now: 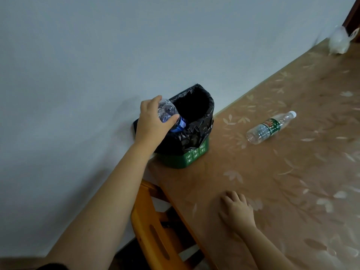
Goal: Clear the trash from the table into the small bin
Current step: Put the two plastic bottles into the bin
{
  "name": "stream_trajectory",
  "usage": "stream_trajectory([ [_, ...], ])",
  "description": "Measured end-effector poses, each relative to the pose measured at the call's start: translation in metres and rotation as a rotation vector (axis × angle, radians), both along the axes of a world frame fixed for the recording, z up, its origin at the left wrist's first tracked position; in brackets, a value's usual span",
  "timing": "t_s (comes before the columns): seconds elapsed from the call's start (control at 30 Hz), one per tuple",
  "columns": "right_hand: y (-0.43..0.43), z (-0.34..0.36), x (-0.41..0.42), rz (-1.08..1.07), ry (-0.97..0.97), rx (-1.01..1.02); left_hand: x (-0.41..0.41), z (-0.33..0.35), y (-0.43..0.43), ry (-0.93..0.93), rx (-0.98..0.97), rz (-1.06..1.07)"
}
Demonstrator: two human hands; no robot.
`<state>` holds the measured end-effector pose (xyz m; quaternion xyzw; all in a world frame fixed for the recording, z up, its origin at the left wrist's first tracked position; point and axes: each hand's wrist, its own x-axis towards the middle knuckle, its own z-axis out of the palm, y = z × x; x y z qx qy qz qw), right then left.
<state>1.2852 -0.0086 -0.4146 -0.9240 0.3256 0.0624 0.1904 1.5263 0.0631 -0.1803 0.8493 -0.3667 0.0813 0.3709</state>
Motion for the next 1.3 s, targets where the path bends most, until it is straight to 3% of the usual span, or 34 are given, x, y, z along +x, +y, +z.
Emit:
stream_trajectory([
  [0.17,-0.001,-0.002,-0.002,0.013,-0.008,0.013,0.002,-0.021,-0.008,0.121,0.193,0.001],
  [0.37,-0.003,0.0,-0.003,0.034,-0.03,0.058,-0.037,-0.034,-0.016,-0.274,0.188,-0.082],
  [0.47,-0.013,0.009,-0.009,0.018,-0.082,0.052,-0.061,-0.048,-0.031,-0.331,0.164,-0.213],
  [0.87,-0.113,0.038,-0.032,-0.149,-0.178,-0.086,-0.113,-0.145,-0.098,-0.051,0.325,-0.371],
  [1.3,-0.213,0.03,0.028,-0.025,-0.198,-0.262,-0.086,-0.243,-0.118,0.114,0.605,-0.293],
])
